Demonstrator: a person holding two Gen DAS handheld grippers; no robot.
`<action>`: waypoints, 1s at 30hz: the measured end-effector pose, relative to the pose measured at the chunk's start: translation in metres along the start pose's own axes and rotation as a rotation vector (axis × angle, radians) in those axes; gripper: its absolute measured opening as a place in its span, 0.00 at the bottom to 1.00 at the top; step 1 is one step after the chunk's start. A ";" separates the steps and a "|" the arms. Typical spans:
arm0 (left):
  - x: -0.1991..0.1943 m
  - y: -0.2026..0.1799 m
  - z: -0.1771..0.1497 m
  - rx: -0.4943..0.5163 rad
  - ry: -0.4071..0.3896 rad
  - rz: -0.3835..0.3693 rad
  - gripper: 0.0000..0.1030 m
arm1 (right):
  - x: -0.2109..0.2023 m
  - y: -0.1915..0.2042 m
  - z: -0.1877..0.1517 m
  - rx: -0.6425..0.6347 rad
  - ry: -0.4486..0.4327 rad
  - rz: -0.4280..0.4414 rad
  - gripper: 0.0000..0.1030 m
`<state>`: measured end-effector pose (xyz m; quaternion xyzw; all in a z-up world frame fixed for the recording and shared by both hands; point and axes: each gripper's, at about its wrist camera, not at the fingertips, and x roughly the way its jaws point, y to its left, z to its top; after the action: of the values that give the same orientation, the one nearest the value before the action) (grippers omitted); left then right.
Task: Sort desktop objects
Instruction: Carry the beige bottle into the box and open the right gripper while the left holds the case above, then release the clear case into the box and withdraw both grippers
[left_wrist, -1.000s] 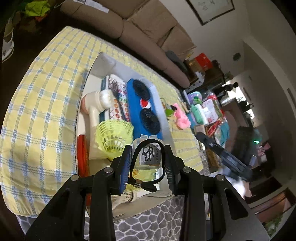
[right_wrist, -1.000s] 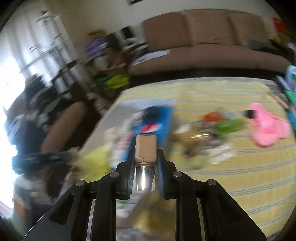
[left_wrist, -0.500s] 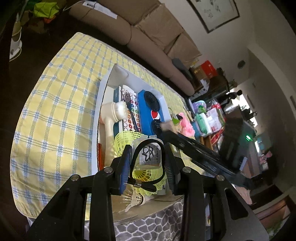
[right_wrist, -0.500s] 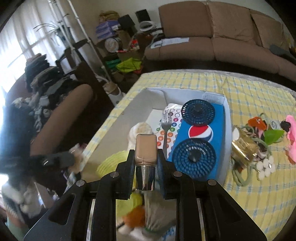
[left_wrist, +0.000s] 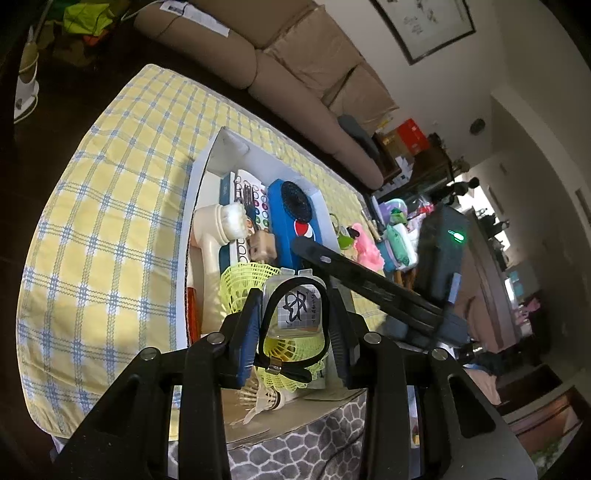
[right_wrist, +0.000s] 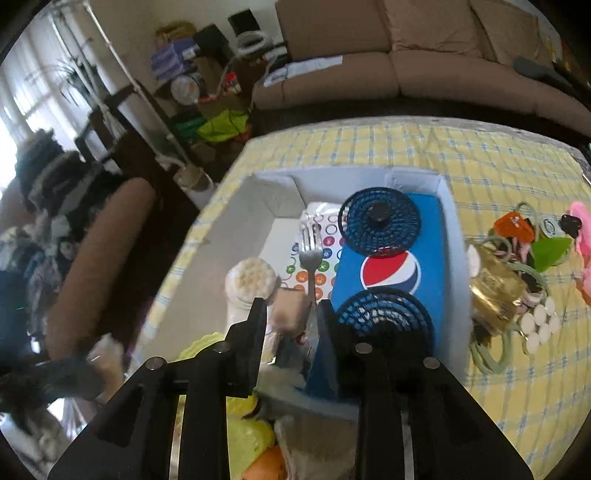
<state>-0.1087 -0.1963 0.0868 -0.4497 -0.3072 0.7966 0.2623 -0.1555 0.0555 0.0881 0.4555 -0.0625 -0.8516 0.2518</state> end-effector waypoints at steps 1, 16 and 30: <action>0.000 -0.001 0.000 0.003 0.001 0.001 0.31 | -0.010 -0.001 -0.003 -0.006 -0.007 0.005 0.29; 0.103 -0.042 0.083 0.084 0.171 0.178 0.31 | -0.088 -0.015 -0.029 -0.030 -0.082 0.079 0.37; 0.161 -0.032 0.102 0.098 0.235 0.393 0.68 | -0.089 -0.061 -0.042 0.019 -0.088 0.051 0.39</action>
<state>-0.2672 -0.0886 0.0616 -0.5772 -0.1422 0.7885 0.1578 -0.1032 0.1566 0.1099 0.4180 -0.0933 -0.8636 0.2661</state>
